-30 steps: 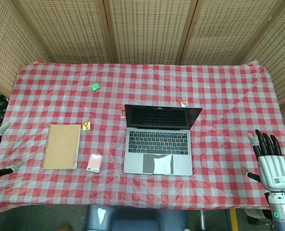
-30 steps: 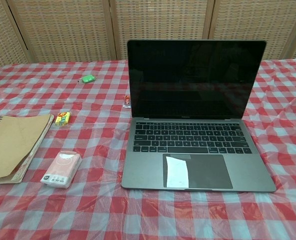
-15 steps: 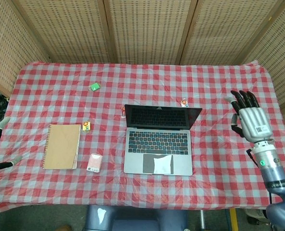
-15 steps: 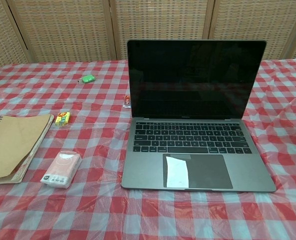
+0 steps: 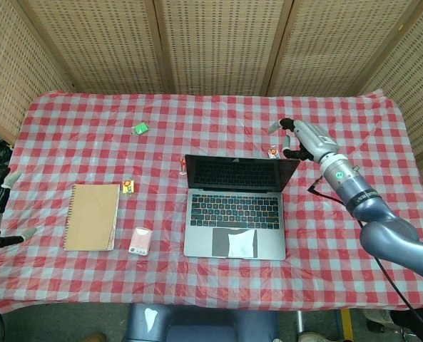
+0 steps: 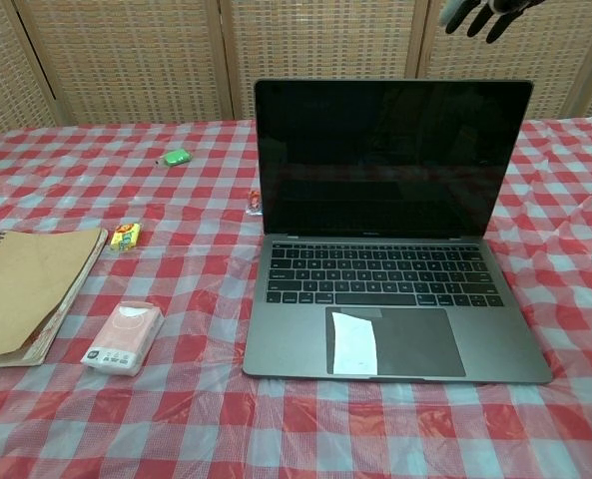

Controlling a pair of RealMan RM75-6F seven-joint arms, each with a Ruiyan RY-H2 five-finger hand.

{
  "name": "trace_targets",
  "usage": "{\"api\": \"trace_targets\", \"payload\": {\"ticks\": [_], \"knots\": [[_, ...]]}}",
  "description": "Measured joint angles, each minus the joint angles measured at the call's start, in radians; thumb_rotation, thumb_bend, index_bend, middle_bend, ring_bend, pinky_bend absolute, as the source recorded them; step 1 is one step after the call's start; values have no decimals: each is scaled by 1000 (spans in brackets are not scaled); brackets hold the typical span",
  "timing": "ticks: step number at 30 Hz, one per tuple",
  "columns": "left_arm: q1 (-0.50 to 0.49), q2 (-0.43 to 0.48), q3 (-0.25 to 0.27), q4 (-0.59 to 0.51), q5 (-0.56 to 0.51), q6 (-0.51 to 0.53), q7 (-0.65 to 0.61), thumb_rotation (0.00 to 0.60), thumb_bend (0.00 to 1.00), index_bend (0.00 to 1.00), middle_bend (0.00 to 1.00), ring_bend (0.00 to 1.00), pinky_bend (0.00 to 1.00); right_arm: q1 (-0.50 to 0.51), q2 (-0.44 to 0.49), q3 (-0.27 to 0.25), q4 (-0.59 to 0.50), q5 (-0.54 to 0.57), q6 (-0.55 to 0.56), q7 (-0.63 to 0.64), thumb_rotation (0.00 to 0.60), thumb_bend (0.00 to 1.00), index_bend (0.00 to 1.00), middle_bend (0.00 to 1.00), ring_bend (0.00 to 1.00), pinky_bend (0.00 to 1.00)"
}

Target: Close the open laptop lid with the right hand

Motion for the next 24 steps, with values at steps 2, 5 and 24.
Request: {"api": "trace_targets", "payload": {"ticks": [2, 5, 24], "knots": [[0, 0, 0, 0, 0, 0, -2, 599, 0, 0, 0, 0, 0, 32, 3, -24, 4, 40, -32, 7, 600, 1000, 334, 328, 263, 293], [-1, 0, 1, 1, 2, -1, -2, 599, 0, 0, 0, 0, 0, 67, 10, -61, 3, 70, -57, 13, 600, 1000, 334, 329, 264, 301], [-11, -3, 7, -2, -2, -18, 3, 599, 0, 0, 0, 0, 0, 135, 53, -160, -50, 84, -213, 86, 600, 1000, 453, 446, 371, 379]]}}
